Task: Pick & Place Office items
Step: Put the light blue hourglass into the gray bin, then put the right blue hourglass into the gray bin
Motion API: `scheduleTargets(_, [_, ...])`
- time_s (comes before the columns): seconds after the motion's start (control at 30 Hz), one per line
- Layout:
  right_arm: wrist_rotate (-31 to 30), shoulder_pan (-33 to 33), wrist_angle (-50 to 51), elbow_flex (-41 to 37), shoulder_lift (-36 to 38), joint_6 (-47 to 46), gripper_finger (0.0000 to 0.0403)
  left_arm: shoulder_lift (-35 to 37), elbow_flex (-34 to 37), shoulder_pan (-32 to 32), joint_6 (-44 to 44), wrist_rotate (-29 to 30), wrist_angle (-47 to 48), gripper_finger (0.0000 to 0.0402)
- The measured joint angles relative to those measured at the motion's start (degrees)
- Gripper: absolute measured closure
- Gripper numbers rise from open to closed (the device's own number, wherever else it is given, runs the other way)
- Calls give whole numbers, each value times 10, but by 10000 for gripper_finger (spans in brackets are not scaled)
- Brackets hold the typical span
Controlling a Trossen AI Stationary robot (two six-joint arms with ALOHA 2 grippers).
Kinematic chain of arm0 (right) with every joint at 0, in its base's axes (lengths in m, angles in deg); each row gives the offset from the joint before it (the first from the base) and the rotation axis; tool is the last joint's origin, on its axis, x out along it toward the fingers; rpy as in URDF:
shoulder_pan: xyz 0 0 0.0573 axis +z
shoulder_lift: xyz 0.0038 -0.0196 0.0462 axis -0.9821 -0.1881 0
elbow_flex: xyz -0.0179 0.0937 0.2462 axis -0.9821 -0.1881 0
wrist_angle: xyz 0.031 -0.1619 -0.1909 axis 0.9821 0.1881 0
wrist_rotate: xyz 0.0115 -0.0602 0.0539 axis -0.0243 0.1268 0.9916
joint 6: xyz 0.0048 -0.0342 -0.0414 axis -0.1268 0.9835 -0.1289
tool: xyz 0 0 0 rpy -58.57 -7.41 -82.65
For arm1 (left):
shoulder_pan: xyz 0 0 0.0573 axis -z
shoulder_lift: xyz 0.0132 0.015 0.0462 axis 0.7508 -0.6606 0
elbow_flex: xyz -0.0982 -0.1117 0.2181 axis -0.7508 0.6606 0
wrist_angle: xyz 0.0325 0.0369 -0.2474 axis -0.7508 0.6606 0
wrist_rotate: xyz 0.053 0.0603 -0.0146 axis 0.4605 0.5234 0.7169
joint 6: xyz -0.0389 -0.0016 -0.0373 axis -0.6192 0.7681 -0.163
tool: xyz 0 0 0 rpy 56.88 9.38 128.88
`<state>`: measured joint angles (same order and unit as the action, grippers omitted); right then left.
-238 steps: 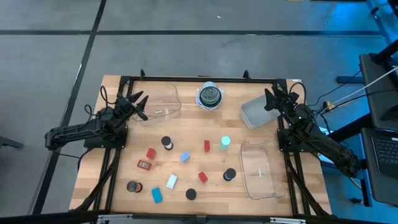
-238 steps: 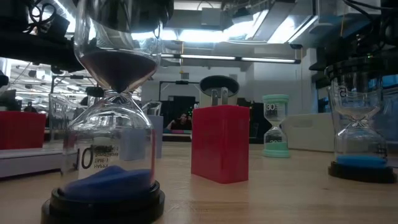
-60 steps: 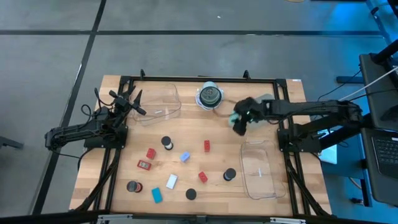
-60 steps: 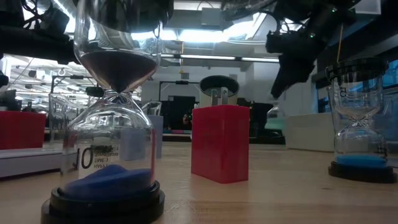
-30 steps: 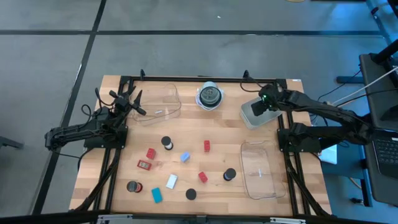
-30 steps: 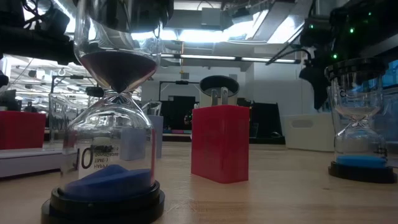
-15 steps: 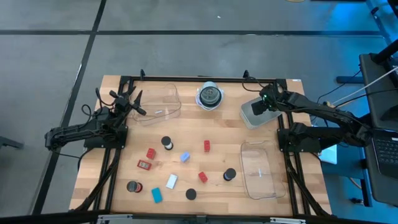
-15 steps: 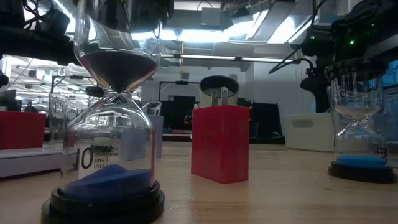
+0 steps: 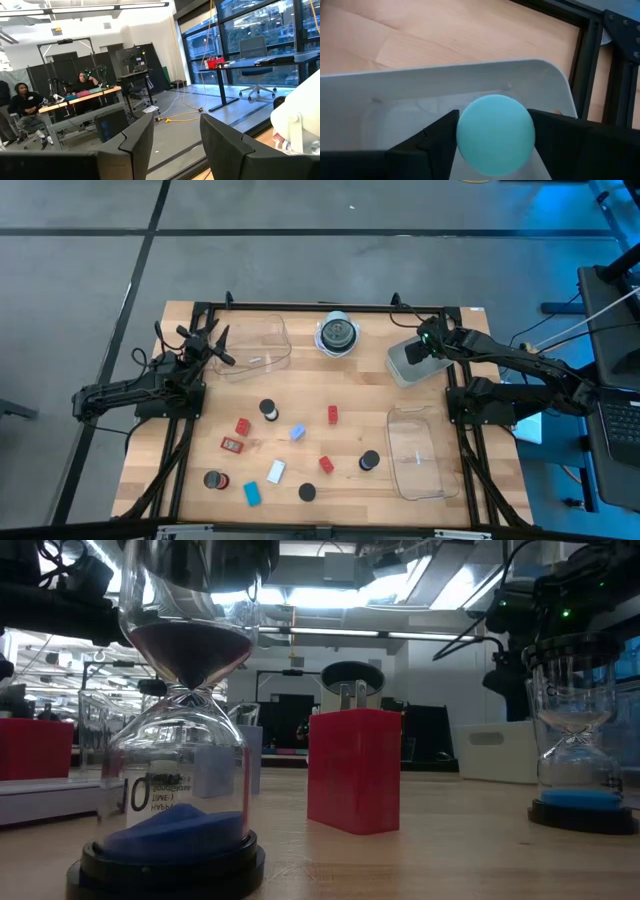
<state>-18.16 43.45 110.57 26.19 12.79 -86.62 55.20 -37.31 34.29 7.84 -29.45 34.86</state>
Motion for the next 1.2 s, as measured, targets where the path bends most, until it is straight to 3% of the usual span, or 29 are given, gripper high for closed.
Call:
scheduleTargets(0.23, [0, 0, -1, 0, 0, 0, 178, 0, 0, 0, 0, 0, 0, 243])
scheduleTargets(0.43, [0, 0, 1, 10, 0, 15, 138, 0, 0, 0, 0, 0, 0, 243])
scheduleTargets(0.67, [3, 0, 62, 103, 0, 33, 87, 0, 0, 0, 0, 0, 0, 245])
scheduleTargets(0.77, [48, 11, 86, 147, 0, 43, 81, 0, 0, 0, 0, 0, 0, 244])
scheduleTargets(1.0, [192, 110, 20, 172, 2, 56, 89, 0, 0, 0, 3, 0, 0, 244])
scheduleTargets(1.2, [197, 229, -41, 172, 2, 112, 96, 0, 0, 0, -11, 0, 3, 242])
